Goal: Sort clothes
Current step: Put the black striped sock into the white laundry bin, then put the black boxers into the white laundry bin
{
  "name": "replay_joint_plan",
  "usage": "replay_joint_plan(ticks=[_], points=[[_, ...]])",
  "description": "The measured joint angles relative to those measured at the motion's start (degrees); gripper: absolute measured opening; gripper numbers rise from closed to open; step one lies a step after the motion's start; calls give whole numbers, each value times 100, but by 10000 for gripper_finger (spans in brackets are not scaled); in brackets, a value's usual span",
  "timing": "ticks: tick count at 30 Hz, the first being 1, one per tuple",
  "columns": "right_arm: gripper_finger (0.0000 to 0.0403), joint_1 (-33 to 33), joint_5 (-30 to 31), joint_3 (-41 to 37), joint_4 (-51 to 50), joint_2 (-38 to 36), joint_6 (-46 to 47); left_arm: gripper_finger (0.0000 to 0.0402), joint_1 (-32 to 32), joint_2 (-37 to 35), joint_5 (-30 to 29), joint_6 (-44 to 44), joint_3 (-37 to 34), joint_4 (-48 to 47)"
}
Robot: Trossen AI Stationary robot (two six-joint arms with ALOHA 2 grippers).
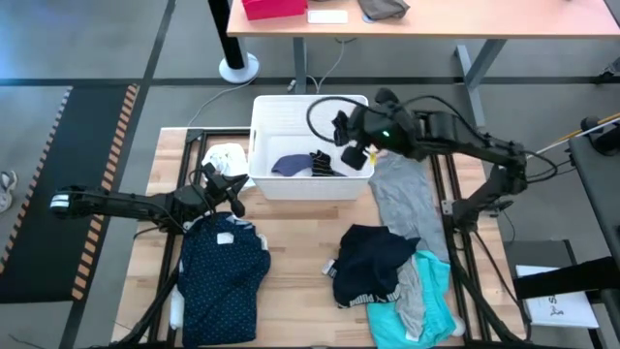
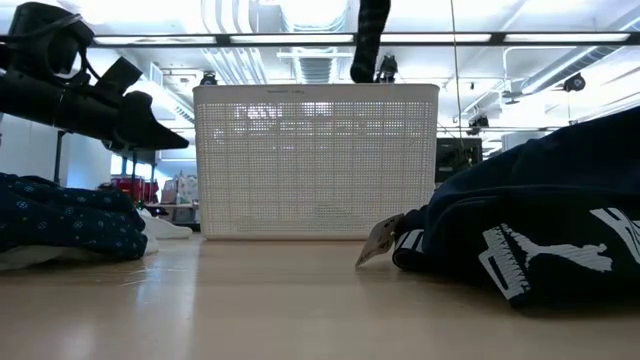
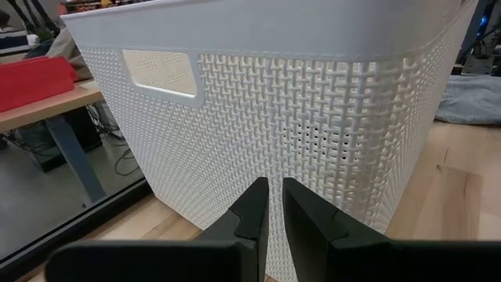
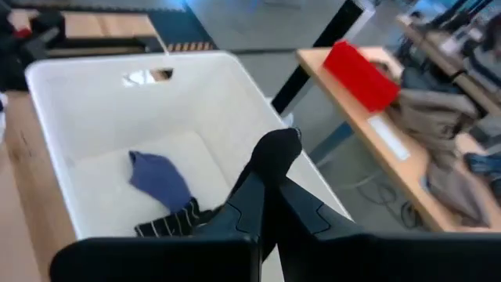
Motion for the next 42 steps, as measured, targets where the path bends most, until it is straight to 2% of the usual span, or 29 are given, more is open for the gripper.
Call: replay_joint_plan(ticks=[4,6,12,18,23,35,39,42], points=[[2,-365,-757,-9,-23,287,-18,27,-1,0,2,0,-1,0],[2,-471,-943,-22,-52,453,-90,27,1,0,2,0,0,-3],[2,-707,-983,-50,-495,942,-521,27,0,0,0,0,-1,-2],[12,-898,-974,-95,-818,1383,-412,27,1,0,2,0,-1,0],[51,-886,-976,-111,-817,1548,-430,27,1,0,2,0,-1,-1],[182,-880,-928,178,-943,1326,-198,27,1,0,2,0,-1,0],[195,-846,-920,407,-1259,1230,-200,27,1,0,1,0,0,-2],[181,-836,-882,496,-1465,1077,-104,27,1,0,2,0,-1,0]])
